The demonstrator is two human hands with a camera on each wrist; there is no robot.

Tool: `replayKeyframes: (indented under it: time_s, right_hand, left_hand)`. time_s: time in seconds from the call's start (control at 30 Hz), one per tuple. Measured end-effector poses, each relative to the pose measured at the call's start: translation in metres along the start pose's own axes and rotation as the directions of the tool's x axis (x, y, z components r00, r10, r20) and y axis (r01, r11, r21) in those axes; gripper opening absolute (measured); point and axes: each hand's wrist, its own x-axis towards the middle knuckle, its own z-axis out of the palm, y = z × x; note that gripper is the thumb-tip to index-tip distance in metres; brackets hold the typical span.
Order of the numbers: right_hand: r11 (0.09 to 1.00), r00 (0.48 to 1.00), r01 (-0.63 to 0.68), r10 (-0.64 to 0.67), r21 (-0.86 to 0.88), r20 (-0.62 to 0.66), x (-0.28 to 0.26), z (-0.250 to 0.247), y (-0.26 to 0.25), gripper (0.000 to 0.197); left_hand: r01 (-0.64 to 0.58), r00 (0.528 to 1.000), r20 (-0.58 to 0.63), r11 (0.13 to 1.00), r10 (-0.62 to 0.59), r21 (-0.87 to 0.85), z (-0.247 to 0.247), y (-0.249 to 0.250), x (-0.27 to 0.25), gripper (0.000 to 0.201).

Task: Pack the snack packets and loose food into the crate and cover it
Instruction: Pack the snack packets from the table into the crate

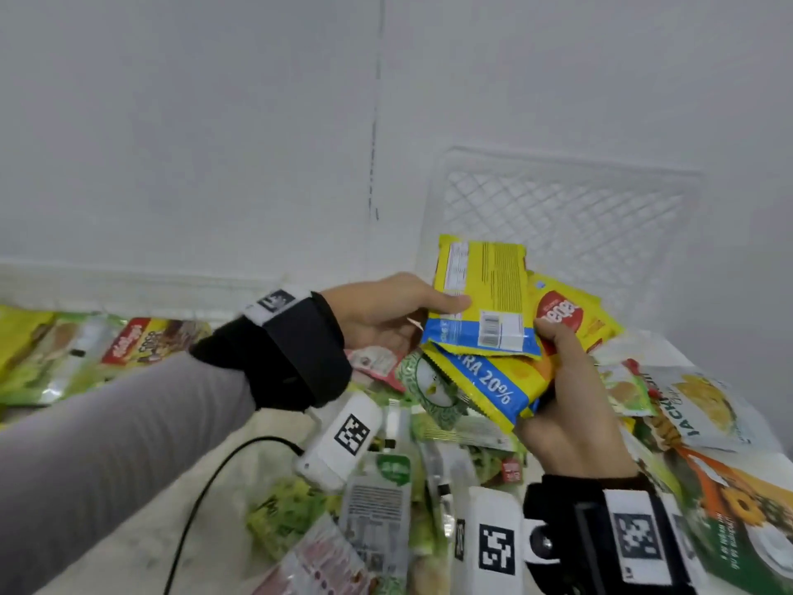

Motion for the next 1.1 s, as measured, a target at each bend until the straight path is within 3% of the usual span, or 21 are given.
replayKeyframes:
  time_s: [0.1,0.27,0.43,0.57,0.63,0.73,0.8,0.9,0.97,1.1]
  right_hand:
    - [0.999,0.991,-0.036,0.038,-0.019,0.131,-0.010,0.051,0.021,0.019]
    - [0.964,0.956,-0.147,0.196,-0.220,0.219,-0.011,0.134,0.069,0.016]
    - [0.873,0.914,-0.220,0.340,-0.436,0.219,-0.008,0.211,0.116,0.012]
    - [0.745,0.958,-0.028,0.210,-0.666,0.195,0.007,0.258,0.156,0.016]
    - [0.605,0.970,0.032,0.173,-0.796,0.170,0.019,0.270,0.172,0.017]
    - [0.410,0.976,0.079,0.152,-0.909,0.154,0.043,0.277,0.200,0.055]
    - [0.248,0.972,0.162,0.126,-0.955,0.197,0.052,0.276,0.214,0.064]
    - [-0.226,0.971,0.227,0.132,-0.947,0.201,0.065,0.266,0.234,0.064]
    - [-0.477,0.987,0.157,0.112,-0.865,0.117,0.071,0.258,0.240,0.063]
    - [-0.641,0.992,0.070,0.124,-0.765,-0.013,0.070,0.247,0.245,0.067]
  left_hand:
    - [-0.063,0.998,-0.013,0.992,0.065,0.108,-0.049,0.004,-0.049,0.022]
    - [-0.023,0.999,-0.019,0.996,0.025,0.091,-0.141,-0.015,-0.120,0.057]
    - [0.070,0.996,-0.058,0.997,-0.071,-0.020,-0.214,-0.047,-0.164,0.018]
    - [0.062,0.983,-0.167,0.995,-0.074,-0.077,-0.258,-0.072,-0.174,0.007]
    - [0.058,0.957,-0.281,0.996,-0.073,-0.062,-0.272,-0.081,-0.173,0.005]
    - [0.123,0.898,-0.431,0.991,-0.087,0.058,-0.288,-0.097,-0.174,0.006]
    - [0.145,0.885,-0.458,0.984,-0.080,0.108,-0.292,-0.107,-0.174,0.011]
    - [0.091,0.869,-0.491,0.995,-0.063,0.033,-0.303,-0.119,-0.177,0.018]
    - [0.082,0.851,-0.522,0.996,-0.060,0.020,-0.311,-0.122,-0.182,0.016]
    - [0.081,0.863,-0.504,0.992,-0.019,0.102,-0.325,-0.123,-0.193,0.021]
